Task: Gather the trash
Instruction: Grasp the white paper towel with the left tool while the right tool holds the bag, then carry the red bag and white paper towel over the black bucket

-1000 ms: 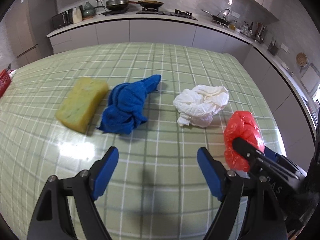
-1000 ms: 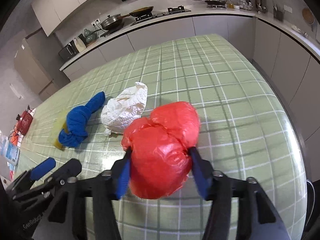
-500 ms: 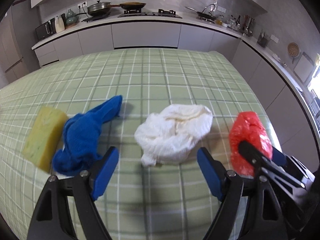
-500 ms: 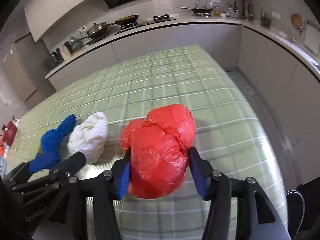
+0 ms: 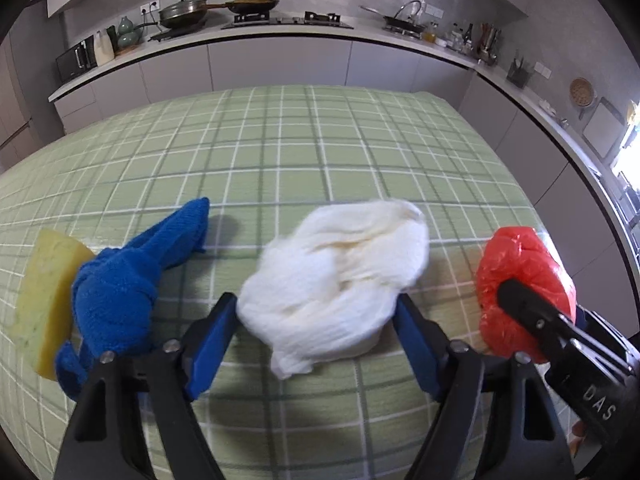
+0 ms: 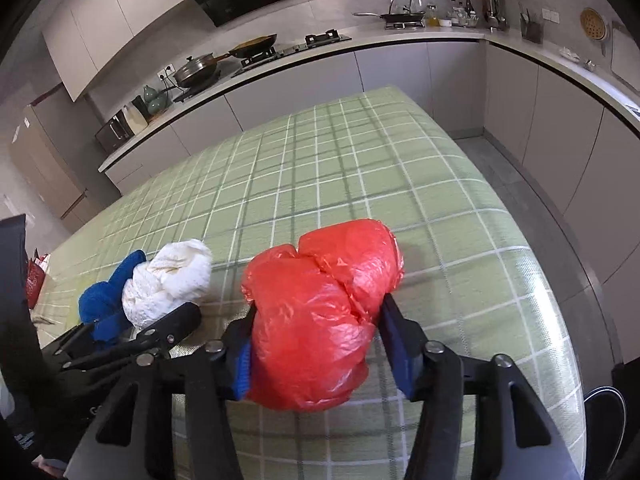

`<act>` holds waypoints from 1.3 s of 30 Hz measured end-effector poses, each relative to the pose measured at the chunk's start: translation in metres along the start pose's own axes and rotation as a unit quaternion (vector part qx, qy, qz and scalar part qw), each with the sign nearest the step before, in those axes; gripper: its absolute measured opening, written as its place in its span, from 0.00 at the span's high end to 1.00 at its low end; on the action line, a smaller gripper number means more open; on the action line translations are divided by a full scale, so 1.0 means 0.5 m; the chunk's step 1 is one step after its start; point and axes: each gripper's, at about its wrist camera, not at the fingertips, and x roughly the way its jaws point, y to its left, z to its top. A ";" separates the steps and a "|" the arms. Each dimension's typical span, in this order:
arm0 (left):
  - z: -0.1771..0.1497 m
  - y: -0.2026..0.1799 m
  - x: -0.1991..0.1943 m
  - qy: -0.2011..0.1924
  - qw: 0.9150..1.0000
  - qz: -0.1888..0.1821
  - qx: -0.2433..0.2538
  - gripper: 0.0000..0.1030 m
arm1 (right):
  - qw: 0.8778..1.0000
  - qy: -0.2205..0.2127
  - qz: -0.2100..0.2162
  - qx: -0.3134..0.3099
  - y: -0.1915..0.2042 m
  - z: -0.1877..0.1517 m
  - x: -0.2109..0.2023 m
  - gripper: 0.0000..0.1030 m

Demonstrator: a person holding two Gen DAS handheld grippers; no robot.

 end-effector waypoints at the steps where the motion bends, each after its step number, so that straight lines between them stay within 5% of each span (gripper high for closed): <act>1: 0.000 -0.001 -0.002 -0.002 1.000 -0.001 0.002 0.30 | 1.000 -0.001 -0.001 -0.003 0.000 0.000 -0.002 0.50; 4: -0.003 -0.003 -0.006 -0.005 1.000 -0.009 0.004 0.39 | 1.000 -0.003 -0.004 -0.004 -0.002 -0.001 -0.004 0.51; 9: 0.006 -0.010 -0.004 -0.005 1.000 -0.012 0.001 0.41 | 1.000 -0.016 -0.021 -0.006 -0.009 -0.001 -0.018 0.53; 12: 0.016 -0.019 -0.004 -0.003 1.000 -0.003 0.002 0.18 | 1.000 -0.012 -0.021 -0.012 -0.014 0.006 -0.020 0.52; 18: 0.041 -0.035 0.007 -0.021 1.000 0.006 0.022 0.17 | 0.999 -0.013 -0.030 -0.009 -0.024 0.007 -0.017 0.43; 25: 0.044 -0.029 0.020 -0.023 0.999 -0.022 0.017 0.59 | 1.000 -0.008 -0.022 0.005 -0.039 0.004 -0.009 0.50; 39: -0.029 -0.006 -0.096 -0.048 0.998 -0.034 0.004 0.66 | 1.000 -0.021 0.006 0.014 -0.034 -0.016 -0.085 0.55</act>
